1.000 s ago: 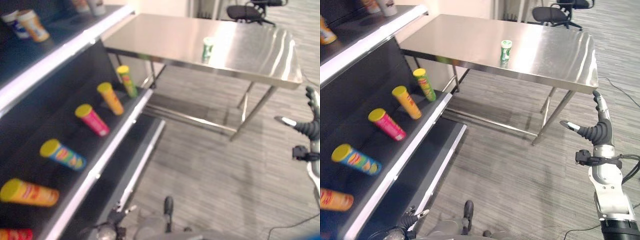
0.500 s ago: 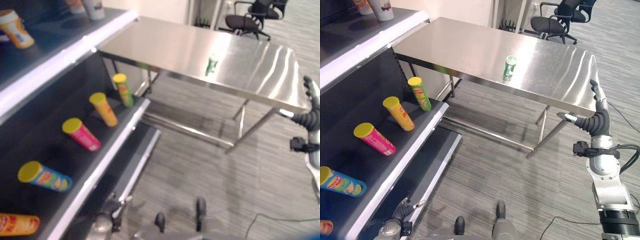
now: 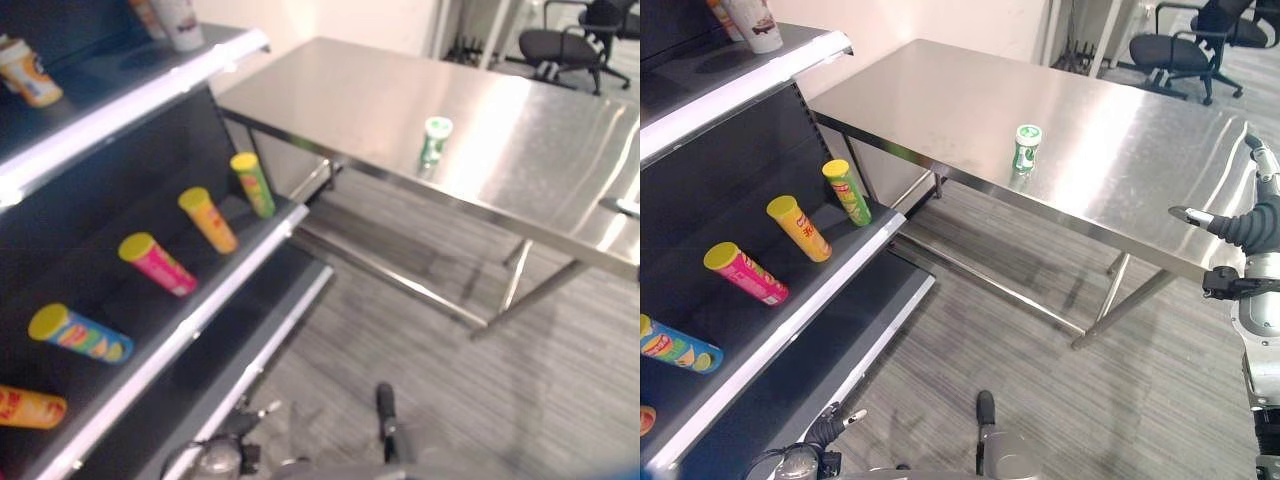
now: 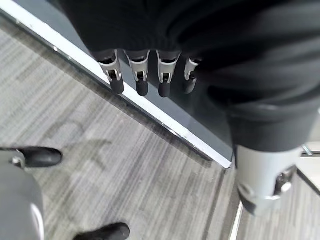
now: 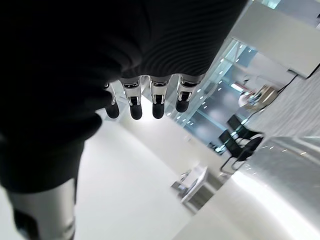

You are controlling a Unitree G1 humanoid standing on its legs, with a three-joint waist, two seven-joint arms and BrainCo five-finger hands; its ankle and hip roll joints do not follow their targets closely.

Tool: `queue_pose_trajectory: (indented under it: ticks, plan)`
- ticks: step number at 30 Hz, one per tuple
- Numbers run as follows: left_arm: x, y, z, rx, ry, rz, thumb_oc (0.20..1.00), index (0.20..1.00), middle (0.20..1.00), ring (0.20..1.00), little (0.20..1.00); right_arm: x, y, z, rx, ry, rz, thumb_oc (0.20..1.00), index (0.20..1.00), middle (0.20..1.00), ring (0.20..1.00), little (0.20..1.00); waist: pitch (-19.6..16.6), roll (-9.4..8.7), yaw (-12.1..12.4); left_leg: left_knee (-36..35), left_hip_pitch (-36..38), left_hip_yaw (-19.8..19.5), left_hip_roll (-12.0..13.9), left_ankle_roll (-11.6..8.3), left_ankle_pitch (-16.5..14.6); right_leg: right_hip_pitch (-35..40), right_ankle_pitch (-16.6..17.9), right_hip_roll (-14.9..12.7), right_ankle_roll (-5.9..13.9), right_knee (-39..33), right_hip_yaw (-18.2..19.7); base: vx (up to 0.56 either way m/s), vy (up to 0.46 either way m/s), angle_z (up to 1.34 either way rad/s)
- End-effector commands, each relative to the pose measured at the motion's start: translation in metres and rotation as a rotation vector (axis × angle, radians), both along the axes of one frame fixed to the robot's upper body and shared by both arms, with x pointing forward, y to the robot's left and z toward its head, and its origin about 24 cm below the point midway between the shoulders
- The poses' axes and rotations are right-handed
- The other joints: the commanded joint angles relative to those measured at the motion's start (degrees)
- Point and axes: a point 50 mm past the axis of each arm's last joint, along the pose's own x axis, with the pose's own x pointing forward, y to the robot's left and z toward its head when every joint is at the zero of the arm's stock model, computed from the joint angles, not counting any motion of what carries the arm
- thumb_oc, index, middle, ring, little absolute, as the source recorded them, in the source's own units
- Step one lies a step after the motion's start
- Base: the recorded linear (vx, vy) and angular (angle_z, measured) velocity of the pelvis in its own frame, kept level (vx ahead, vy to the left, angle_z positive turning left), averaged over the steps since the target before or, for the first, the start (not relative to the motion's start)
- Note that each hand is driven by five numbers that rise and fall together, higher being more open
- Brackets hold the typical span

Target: Put the goods on the table back onto the shelves and tidy them up.

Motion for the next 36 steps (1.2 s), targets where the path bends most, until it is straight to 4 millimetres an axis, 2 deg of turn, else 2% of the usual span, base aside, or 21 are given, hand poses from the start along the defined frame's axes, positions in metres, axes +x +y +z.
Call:
queue_pose_trajectory:
  ticks: [1, 2, 3, 4, 5, 6, 7, 8, 10, 11, 12, 14, 16, 20, 24, 25, 27, 32, 36]
  plan:
    - [-0.019, 0.030, 0.005, 0.065, 0.023, -0.015, 1.000, 1.000, 1.000, 1.000, 1.000, 0.011, 0.014, 0.025, -0.015, -0.066, 0.097, 1.000, 1.000, 1.000, 1.000, 1.000, -1.7, -7.41, 3.8, 27.0, -5.4, 5.1, -3.4, 0.04, 15.9, 10.7, -3.3, -4.8, 1.74, -6.9, 5.2, 0.09, -0.286, -0.03]
    - [-0.019, 0.030, 0.005, 0.063, 0.022, -0.013, 1.000, 1.000, 1.000, 1.000, 1.000, 0.013, 0.013, 0.026, -0.009, -0.060, 0.094, 1.000, 1.000, 1.000, 1.000, 1.000, -1.3, -7.47, 4.4, 28.0, -7.4, 7.2, -3.2, 0.70, 14.9, 11.6, -3.8, -4.8, 1.37, -6.9, 5.5, 0.13, -0.220, -0.02]
    - [-0.018, 0.029, 0.005, 0.058, 0.020, -0.018, 1.000, 1.000, 1.000, 1.000, 1.000, 0.014, 0.012, 0.027, -0.007, -0.053, 0.094, 1.000, 1.000, 1.000, 1.000, 1.000, -1.1, -7.58, 4.9, 25.6, -8.9, 8.6, -3.8, 0.92, 13.0, 12.4, -4.3, -4.8, 1.30, -7.0, 5.4, 0.10, -0.124, -0.26]
    - [-0.018, 0.029, 0.005, 0.058, 0.020, -0.018, 1.000, 1.000, 1.000, 1.000, 1.000, 0.014, 0.012, 0.027, -0.008, -0.053, 0.094, 1.000, 1.000, 1.000, 1.000, 1.000, -1.1, -7.55, 5.0, 25.7, -8.9, 8.7, -3.8, 0.92, 13.0, 12.5, -4.3, -4.7, 1.30, -7.0, 5.4, 0.22, -0.127, -0.69]
    - [-0.017, 0.027, 0.005, 0.054, 0.020, -0.038, 1.000, 1.000, 1.000, 1.000, 1.000, 0.013, 0.011, 0.027, -0.005, -0.042, 0.102, 1.000, 1.000, 1.000, 1.000, 1.000, -1.0, -7.50, 5.6, 17.5, -10.8, 11.5, -5.1, 1.14, 10.4, 14.0, -5.0, -5.0, 1.57, -7.3, 5.3, 0.24, -0.083, 0.11]
    - [-0.014, 0.027, 0.006, 0.061, 0.016, -0.056, 1.000, 1.000, 1.000, 1.000, 1.000, 0.012, 0.010, 0.027, 0.000, -0.045, 0.100, 1.000, 1.000, 1.000, 1.000, 1.000, -1.0, -7.37, 5.8, 11.4, -11.5, 13.2, -6.1, 1.27, 9.7, 14.4, -5.4, -5.0, 1.80, -7.4, 4.6, 0.37, -0.087, 1.19]
    - [-0.010, 0.025, 0.007, 0.068, 0.008, -0.087, 1.000, 1.000, 1.000, 1.000, 1.000, 0.011, 0.009, 0.026, -0.003, -0.041, 0.099, 1.000, 1.000, 1.000, 1.000, 1.000, -1.4, -6.35, 6.5, 1.2, -12.8, 14.9, -8.3, 1.42, 10.5, 15.9, -6.1, -3.8, 2.07, -8.3, 4.1, 0.30, -0.035, 1.50]
    - [-0.010, 0.025, 0.007, 0.076, 0.011, -0.104, 1.000, 1.000, 1.000, 1.000, 1.000, 0.011, 0.007, 0.025, -0.004, -0.039, 0.087, 1.000, 1.000, 1.000, 1.000, 1.000, -1.6, -5.74, 6.6, -3.1, -13.3, 16.1, -8.9, 1.17, 13.3, 16.9, -6.7, -3.1, 2.12, -8.7, 3.6, 0.28, -0.020, 0.79]
    - [-0.008, 0.023, 0.007, 0.075, 0.006, -0.117, 1.000, 1.000, 1.000, 1.000, 1.000, 0.011, 0.006, 0.024, -0.004, -0.035, 0.081, 1.000, 1.000, 1.000, 1.000, 1.000, -1.7, -5.54, 6.9, -5.4, -14.1, 17.2, -9.6, 0.79, 14.7, 17.9, -7.4, -2.7, 2.01, -9.0, 3.4, 0.21, 0.009, 0.18]
    - [-0.009, 0.024, 0.006, 0.078, 0.017, -0.131, 1.000, 1.000, 1.000, 1.000, 1.000, 0.017, 0.010, 0.027, -0.008, -0.037, 0.096, 1.000, 1.000, 1.000, 1.000, 1.000, -2.4, -4.39, 7.2, -9.3, -13.1, 17.9, -9.5, 0.61, 15.2, 18.7, -9.0, -1.5, 1.70, -8.0, 3.9, 0.29, 0.063, 0.32]
    - [-0.010, 0.023, 0.005, 0.080, 0.026, -0.130, 1.000, 1.000, 1.000, 1.000, 1.000, 0.020, 0.015, 0.024, -0.005, -0.035, 0.111, 1.000, 1.000, 1.000, 1.000, 1.000, -2.7, -3.89, 7.3, -10.8, -11.4, 16.9, -9.7, 1.14, 15.8, 18.8, -9.9, -1.3, 1.72, -7.1, 4.1, 0.29, 0.062, 0.17]
    - [-0.009, 0.023, 0.006, 0.079, 0.022, -0.129, 1.000, 1.000, 1.000, 1.000, 1.000, 0.021, 0.017, 0.024, -0.005, -0.034, 0.116, 1.000, 1.000, 1.000, 1.000, 1.000, -3.1, -4.04, 7.1, -11.2, -10.4, 16.1, -10.1, 1.21, 16.1, 19.4, -10.4, -1.7, 1.81, -6.5, 3.8, 0.19, 0.033, -0.29]
    - [-0.004, 0.023, 0.007, 0.086, 0.008, -0.122, 1.000, 1.000, 1.000, 1.000, 1.000, 0.024, 0.019, 0.021, -0.007, -0.024, 0.119, 1.000, 1.000, 1.000, 1.000, 1.000, -4.1, -4.31, 6.7, -12.6, -7.4, 16.6, -10.3, 2.08, 15.1, 19.6, -11.8, -3.1, 2.08, -3.9, 4.0, 0.35, 0.091, -0.55]
    - [0.000, 0.023, 0.008, 0.086, -0.008, -0.106, 1.000, 1.000, 1.000, 1.000, 1.000, 0.031, 0.020, 0.022, -0.032, -0.011, 0.106, 1.000, 1.000, 1.000, 1.000, 1.000, -4.8, -4.55, 7.1, -13.6, -5.1, 17.2, -10.9, 3.22, 13.2, 18.2, -12.1, -5.8, 3.94, 1.8, 3.4, 0.21, 0.088, -0.24]
    - [0.004, 0.021, 0.010, 0.086, -0.024, -0.128, 1.000, 1.000, 1.000, 1.000, 1.000, 0.035, 0.018, 0.030, -0.046, -0.032, 0.084, 1.000, 1.000, 1.000, 1.000, 1.000, -3.5, -4.57, 6.5, -13.6, -3.4, 17.2, -11.6, 4.38, 11.8, 12.5, -7.5, -8.6, 5.93, 14.3, 2.9, 0.09, 0.093, -0.07]
    - [0.004, 0.021, 0.010, 0.085, -0.025, -0.127, 1.000, 1.000, 1.000, 1.000, 1.000, 0.035, 0.019, 0.030, -0.046, -0.032, 0.085, 1.000, 1.000, 1.000, 1.000, 1.000, -3.4, -4.60, 6.4, -13.6, -3.4, 17.2, -11.7, 4.41, 11.8, 12.4, -7.6, -8.7, 5.96, 14.5, 2.9, 0.08, 0.053, -0.06]
    - [0.006, 0.024, 0.012, 0.092, -0.031, -0.129, 1.000, 1.000, 1.000, 1.000, 1.000, 0.037, 0.017, 0.031, -0.047, -0.027, 0.077, 1.000, 1.000, 1.000, 1.000, 1.000, -2.6, -4.61, 6.4, -13.6, -2.5, 16.6, -11.6, 4.69, 11.0, 9.5, -4.7, -10.2, 5.73, 17.4, 2.7, 0.11, 0.026, -0.02]
    - [0.008, 0.027, 0.013, 0.096, -0.034, -0.134, 1.000, 1.000, 1.000, 1.000, 1.000, 0.036, 0.010, 0.036, -0.042, -0.030, 0.052, 1.000, 1.000, 1.000, 1.000, 1.000, -1.3, -4.10, 5.6, -13.6, -1.2, 14.6, -10.8, 4.46, 9.5, 4.9, -5.1, -9.4, 5.45, 11.1, 3.8, 0.12, -0.046, 0.09]
    - [0.007, 0.029, 0.013, 0.100, -0.031, -0.143, 1.000, 1.000, 1.000, 1.000, 1.000, 0.034, -0.002, 0.035, -0.019, -0.021, 0.013, 1.000, 1.000, 1.000, 1.000, 1.000, 0.0, -4.91, 4.3, -13.5, 1.1, 11.7, -10.9, 4.23, 7.7, 2.5, -2.5, -7.5, 6.87, 1.6, 8.4, 0.18, -0.078, 0.07]
